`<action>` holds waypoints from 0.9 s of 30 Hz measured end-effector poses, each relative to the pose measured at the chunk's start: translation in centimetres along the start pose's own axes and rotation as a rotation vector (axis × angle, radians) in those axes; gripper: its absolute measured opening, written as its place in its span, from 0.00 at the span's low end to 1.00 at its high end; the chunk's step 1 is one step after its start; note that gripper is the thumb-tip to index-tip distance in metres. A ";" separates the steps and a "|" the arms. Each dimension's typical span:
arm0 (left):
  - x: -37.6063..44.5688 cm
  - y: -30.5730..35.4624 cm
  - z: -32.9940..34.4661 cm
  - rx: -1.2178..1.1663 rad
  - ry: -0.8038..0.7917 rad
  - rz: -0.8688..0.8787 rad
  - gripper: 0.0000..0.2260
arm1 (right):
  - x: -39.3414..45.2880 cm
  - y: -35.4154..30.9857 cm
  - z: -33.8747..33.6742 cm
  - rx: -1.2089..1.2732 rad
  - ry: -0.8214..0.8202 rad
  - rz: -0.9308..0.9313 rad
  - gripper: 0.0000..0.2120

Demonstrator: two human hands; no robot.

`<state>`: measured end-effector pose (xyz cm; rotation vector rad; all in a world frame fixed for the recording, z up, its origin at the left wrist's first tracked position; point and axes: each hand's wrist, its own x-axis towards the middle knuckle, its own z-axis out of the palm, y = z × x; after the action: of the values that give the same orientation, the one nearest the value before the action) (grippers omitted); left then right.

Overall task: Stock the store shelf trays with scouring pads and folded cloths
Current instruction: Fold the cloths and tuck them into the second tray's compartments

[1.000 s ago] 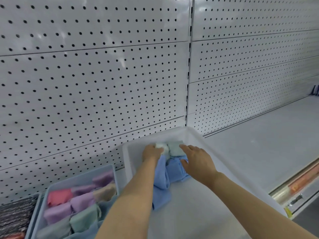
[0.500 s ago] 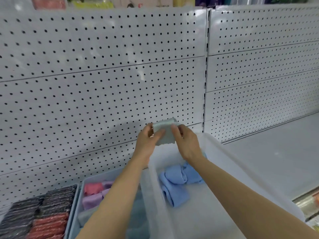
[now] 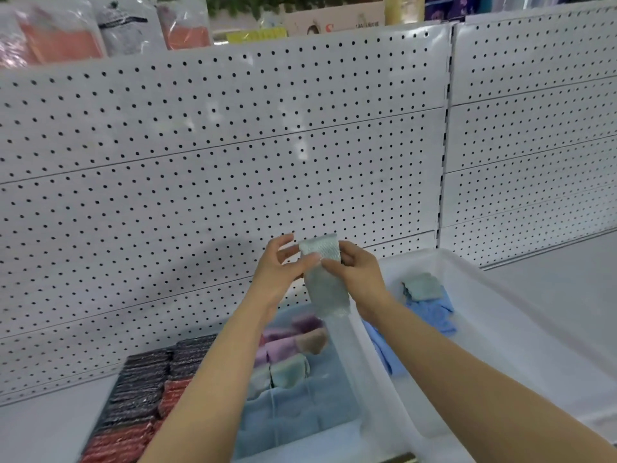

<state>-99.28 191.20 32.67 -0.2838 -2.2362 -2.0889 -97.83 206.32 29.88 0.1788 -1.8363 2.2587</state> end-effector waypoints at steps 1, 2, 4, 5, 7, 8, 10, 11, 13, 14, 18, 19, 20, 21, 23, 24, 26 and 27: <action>0.0 0.0 -0.5 0.019 -0.011 -0.031 0.28 | -0.3 0.1 0.4 0.009 -0.008 0.007 0.11; -0.1 0.0 -1.0 0.049 -0.026 -0.042 0.26 | -0.4 0.3 0.7 0.012 -0.013 0.014 0.11; -0.3 -0.1 -1.8 0.108 -0.037 -0.006 0.16 | -0.7 0.6 1.1 -0.003 -0.017 0.013 0.09; -0.4 0.0 -2.2 0.127 -0.039 0.027 0.11 | -0.8 0.7 1.3 -0.013 -0.021 0.008 0.09; -0.5 0.2 -2.9 0.108 -0.037 0.053 0.06 | -1.0 0.9 1.5 -0.016 -0.038 0.022 0.08; -0.5 0.3 -3.1 0.070 -0.031 0.046 0.05 | -1.1 1.0 1.6 -0.020 -0.055 0.038 0.08; -0.6 0.6 -3.5 0.005 0.000 0.023 0.04 | -1.4 1.2 2.0 -0.035 -0.091 0.062 0.09; -0.7 0.7 -3.6 -0.008 0.016 0.010 0.05 | -1.4 1.4 2.2 -0.032 -0.103 0.071 0.08; -0.9 0.5 -3.7 0.012 0.007 -0.066 0.09 | -1.5 1.5 2.7 0.009 -0.089 0.090 0.06; -1.2 0.3 -3.7 0.047 -0.023 -0.122 0.14 | -1.6 1.5 3.0 0.037 -0.059 0.105 0.05; -2.1 -1.8 -4.0 0.051 -0.121 -0.180 0.27 | -1.5 1.7 3.3 -0.066 0.101 0.170 0.17; -2.2 -2.4 -4.1 0.067 -0.107 -0.148 0.29 | -1.3 1.9 3.1 -0.088 0.104 0.177 0.22; -2.1 -2.9 -4.2 0.112 -0.088 -0.106 0.29 | -1.2 2.0 3.0 -0.090 0.073 0.180 0.27; -1.9 -3.3 -4.4 0.170 -0.073 -0.062 0.26 | -1.2 2.2 2.8 -0.103 0.017 0.181 0.32; -1.7 -4.0 -4.7 0.251 -0.073 -0.006 0.21 | -1.2 2.6 2.4 -0.186 -0.106 0.180 0.36; -1.7 -4.3 -4.9 0.292 -0.077 0.012 0.20 | -1.1 2.8 2.3 -0.255 -0.135 0.172 0.36; -1.7 -5.0 -5.0 0.473 -0.057 0.066 0.18 | -1.0 3.0 2.2 -0.470 -0.111 0.116 0.27; -1.7 -5.5 -5.0 0.613 -0.035 0.109 0.14 | -1.0 3.2 2.2 -0.620 -0.089 0.069 0.21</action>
<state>-99.03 185.73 27.31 -0.3829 -2.6635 -1.2643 -97.71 203.48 27.04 0.1085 -2.5142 1.6295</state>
